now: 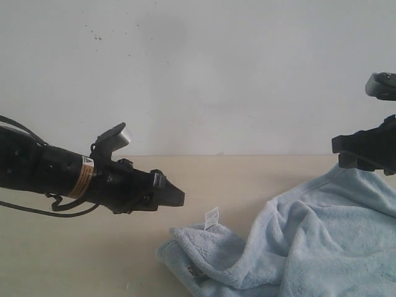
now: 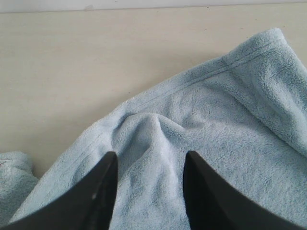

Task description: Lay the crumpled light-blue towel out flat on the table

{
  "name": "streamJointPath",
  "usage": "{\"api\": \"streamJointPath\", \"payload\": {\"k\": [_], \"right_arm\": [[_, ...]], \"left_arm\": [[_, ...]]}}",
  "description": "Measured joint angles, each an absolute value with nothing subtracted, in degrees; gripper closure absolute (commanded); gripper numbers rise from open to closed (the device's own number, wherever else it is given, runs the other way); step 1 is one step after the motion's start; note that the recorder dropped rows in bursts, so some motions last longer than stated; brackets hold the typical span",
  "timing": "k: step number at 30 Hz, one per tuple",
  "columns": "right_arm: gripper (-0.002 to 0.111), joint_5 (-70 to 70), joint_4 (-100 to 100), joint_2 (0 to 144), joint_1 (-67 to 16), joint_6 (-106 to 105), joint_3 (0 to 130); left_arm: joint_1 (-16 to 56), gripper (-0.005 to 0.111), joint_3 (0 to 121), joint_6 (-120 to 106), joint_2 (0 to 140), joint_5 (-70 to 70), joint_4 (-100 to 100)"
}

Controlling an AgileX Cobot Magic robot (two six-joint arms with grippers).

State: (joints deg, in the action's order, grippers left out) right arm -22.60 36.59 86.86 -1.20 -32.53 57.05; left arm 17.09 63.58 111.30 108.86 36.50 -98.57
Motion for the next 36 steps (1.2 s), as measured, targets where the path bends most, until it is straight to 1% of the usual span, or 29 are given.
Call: {"api": "streamJointPath", "payload": {"k": [11, 20, 30, 36], "right_arm": [[0.066, -22.6, 36.6, 86.9, -1.2, -32.5, 57.0], [0.066, -22.1, 36.6, 86.9, -1.2, -32.5, 57.0], [0.066, -21.8, 36.6, 86.9, -1.2, -32.5, 57.0], [0.066, -21.7, 36.7, 86.9, -1.2, -32.5, 57.0]], "left_arm": [[20.5, 0.041, 64.9, 111.8, 114.1, 35.7, -97.3], [20.5, 0.041, 65.1, 111.8, 115.2, 30.9, -97.3], [20.5, 0.042, 65.1, 111.8, 117.5, 30.6, -96.6], [20.5, 0.048, 65.1, 111.7, 117.5, 30.6, -95.3]]}}
